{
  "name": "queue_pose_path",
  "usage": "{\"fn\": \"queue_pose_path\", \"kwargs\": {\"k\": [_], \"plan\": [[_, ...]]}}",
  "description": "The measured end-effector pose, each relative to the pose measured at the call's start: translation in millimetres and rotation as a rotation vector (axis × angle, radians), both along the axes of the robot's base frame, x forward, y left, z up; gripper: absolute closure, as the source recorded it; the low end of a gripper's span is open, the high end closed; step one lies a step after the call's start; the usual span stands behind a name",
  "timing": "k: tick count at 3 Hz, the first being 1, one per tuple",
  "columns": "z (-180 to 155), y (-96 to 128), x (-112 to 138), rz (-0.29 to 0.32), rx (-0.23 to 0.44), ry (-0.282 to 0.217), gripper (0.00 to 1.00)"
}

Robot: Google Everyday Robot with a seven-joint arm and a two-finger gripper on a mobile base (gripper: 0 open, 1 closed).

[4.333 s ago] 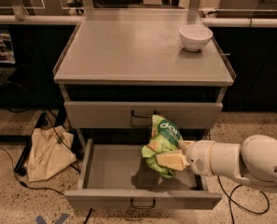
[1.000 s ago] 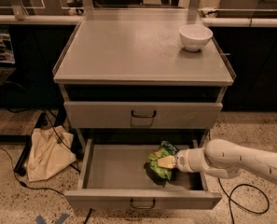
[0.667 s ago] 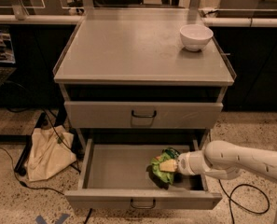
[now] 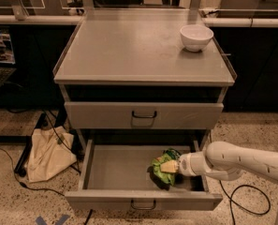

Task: Place green rice chip bag into middle drawer

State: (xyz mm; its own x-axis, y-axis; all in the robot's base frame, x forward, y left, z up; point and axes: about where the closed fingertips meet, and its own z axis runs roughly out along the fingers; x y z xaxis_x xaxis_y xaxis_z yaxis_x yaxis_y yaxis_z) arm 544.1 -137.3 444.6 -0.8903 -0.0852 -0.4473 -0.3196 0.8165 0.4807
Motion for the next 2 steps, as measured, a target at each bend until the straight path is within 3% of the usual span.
{"fn": "queue_pose_path", "kwargs": {"k": [2], "plan": [[0.0, 0.0, 0.0, 0.0, 0.0, 0.0, 0.04]]}}
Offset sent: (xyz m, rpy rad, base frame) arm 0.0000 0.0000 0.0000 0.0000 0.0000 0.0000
